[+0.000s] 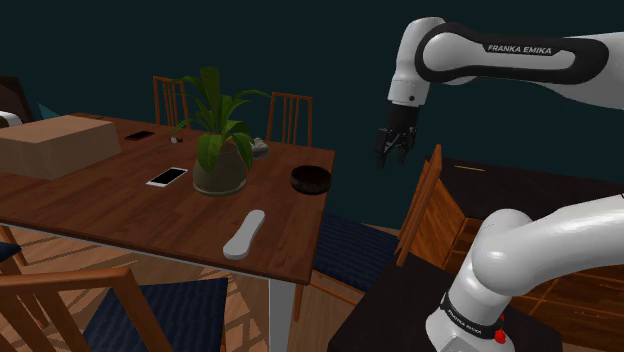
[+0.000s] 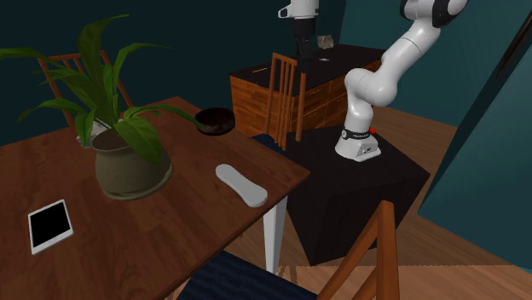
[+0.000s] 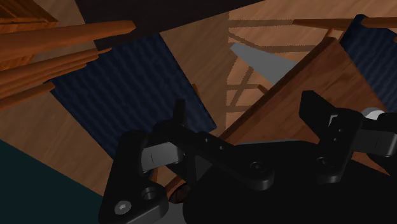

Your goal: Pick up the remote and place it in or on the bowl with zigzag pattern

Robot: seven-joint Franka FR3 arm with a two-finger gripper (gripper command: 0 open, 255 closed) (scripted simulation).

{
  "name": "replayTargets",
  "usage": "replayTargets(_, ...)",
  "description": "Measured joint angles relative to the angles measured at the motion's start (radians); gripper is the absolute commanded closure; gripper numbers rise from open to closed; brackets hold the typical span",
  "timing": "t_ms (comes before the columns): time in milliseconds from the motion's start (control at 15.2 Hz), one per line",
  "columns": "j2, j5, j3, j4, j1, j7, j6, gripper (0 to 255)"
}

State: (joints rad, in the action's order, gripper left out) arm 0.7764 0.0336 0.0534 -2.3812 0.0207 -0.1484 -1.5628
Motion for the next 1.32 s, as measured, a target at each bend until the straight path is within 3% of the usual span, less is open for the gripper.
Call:
replayTargets(198,-0.012,0.018,-0.027,-0.009,-0.002,-0.043,-0.024,0)
replayTargets(594,-0.117,0.096,-0.154,-0.037,-0.008,-0.251,-0.174,0)
replayTargets(990,-0.286,0.138,-0.279,-0.001,-0.004,-0.466,-0.329,0)
replayTargets(1320,-0.457,0.126,-0.37,0.077,0.01,-0.653,-0.436,0)
